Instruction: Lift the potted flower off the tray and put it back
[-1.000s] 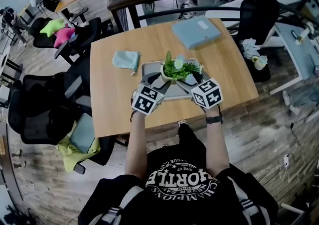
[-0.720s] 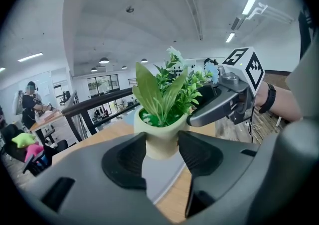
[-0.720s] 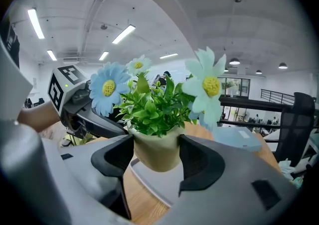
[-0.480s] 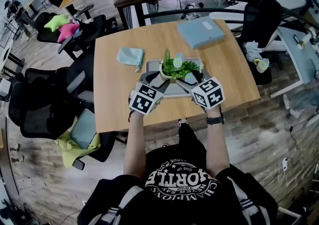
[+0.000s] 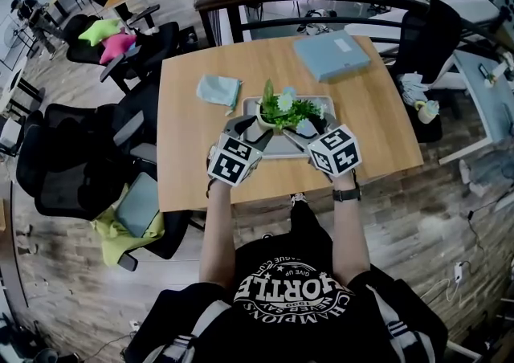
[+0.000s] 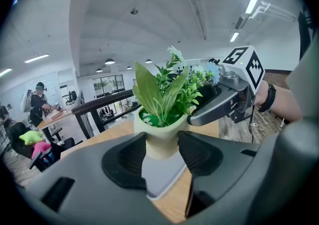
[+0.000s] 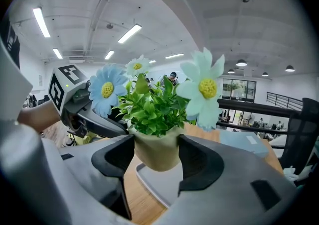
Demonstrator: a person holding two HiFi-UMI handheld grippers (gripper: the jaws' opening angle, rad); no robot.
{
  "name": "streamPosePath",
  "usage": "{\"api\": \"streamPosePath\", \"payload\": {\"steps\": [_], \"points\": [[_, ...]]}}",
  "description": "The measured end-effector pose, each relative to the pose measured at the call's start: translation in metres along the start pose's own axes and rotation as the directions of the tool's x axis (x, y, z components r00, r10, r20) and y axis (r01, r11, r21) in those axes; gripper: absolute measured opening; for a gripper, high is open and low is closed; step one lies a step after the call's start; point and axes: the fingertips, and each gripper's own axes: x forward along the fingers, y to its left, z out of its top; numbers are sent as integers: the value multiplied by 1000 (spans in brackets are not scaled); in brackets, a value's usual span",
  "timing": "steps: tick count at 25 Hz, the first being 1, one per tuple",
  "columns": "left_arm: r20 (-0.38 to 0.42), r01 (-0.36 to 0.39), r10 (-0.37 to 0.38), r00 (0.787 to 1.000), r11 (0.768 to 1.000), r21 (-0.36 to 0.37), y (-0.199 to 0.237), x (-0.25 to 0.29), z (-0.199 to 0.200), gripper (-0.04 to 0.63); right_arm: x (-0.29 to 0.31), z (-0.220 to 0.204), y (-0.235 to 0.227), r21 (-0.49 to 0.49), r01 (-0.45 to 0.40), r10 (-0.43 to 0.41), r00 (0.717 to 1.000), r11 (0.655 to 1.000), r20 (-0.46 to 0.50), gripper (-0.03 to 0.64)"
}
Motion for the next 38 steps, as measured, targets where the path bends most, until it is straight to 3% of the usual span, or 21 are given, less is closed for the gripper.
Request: {"api": "streamPosePath", "payload": {"steps": [11,38], "points": [[-15,-21,21,1000,1000,-14,20,6,0,222,21,7,-9,-5,-34,34,999,999,-15,295],[-74,-132,123,990,981,-139,84,73,-5,221,93,15,-77,-38,-166,163,985,985,-63,291]]}}
